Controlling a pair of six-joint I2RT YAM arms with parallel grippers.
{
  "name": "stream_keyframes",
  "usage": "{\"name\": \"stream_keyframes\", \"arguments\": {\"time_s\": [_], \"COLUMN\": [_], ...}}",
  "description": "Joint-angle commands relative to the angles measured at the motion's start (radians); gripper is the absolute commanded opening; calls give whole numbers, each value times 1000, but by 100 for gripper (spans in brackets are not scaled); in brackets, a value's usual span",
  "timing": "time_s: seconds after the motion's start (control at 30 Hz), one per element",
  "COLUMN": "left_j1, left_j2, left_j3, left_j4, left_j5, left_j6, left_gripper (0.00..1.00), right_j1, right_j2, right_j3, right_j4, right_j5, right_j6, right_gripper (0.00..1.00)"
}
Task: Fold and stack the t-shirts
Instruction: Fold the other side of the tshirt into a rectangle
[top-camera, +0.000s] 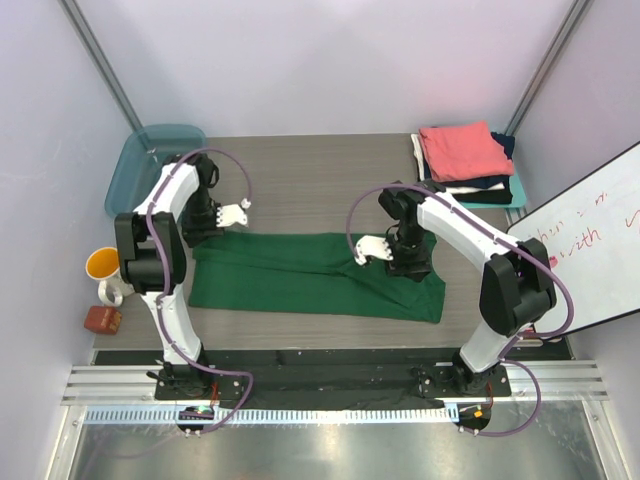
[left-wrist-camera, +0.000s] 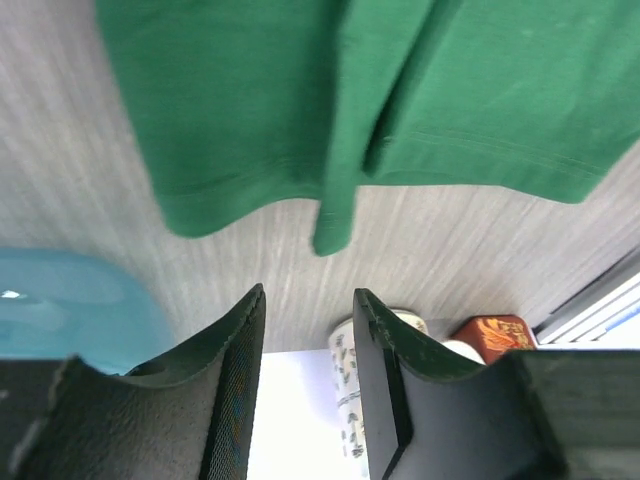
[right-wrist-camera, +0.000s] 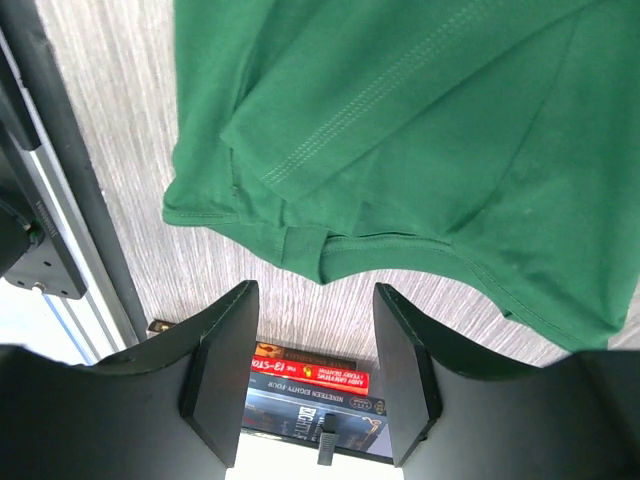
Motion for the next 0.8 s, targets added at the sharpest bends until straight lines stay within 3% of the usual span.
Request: {"name": "stream_keyframes", "arguments": {"time_s": [0.0,0.37,0.77], "left_j1": [6,-11,-54], "left_j2": [19,68,105], "left_j3": [78,99,166], "left_j4": [-202,-236,-290], "left_j5": [8,26,57], "left_j6": [-19,-8,-19], "left_gripper": [45,57,57], "right_j1": [-7,0,-14], "right_j2": [-9,127,413], "right_j3": [17,69,446], "right_j4": [25,45,84], "right_j5": [8,-74,-202], "right_j6": [44,44,84], "right_gripper": [55,55,52]}}
